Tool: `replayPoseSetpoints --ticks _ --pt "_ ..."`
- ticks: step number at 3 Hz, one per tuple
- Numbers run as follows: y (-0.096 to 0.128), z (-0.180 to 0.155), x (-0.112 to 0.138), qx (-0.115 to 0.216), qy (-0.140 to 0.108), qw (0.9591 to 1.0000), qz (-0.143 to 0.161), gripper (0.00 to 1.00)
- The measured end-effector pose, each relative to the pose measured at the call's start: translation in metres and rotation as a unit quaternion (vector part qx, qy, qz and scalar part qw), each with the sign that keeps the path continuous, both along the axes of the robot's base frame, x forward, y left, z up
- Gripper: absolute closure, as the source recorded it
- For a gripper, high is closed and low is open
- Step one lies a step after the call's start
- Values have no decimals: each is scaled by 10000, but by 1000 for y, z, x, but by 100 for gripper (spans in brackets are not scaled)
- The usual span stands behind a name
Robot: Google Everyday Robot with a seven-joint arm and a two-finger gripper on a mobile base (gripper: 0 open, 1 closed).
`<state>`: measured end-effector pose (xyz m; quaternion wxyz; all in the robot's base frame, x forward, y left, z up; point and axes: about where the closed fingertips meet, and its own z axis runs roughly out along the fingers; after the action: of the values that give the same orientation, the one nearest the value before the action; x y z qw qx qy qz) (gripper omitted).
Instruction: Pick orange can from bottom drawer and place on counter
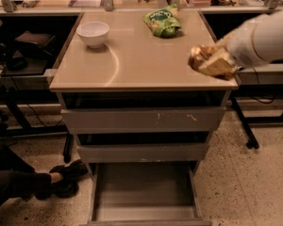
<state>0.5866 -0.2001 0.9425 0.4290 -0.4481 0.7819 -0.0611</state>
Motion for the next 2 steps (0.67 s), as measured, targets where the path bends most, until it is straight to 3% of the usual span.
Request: replayPoseSetpoints --ticks 1,2 --pt "30 35 23 141 -207 9996 110 100" --pt "30 36 23 140 -211 9996 117 100"
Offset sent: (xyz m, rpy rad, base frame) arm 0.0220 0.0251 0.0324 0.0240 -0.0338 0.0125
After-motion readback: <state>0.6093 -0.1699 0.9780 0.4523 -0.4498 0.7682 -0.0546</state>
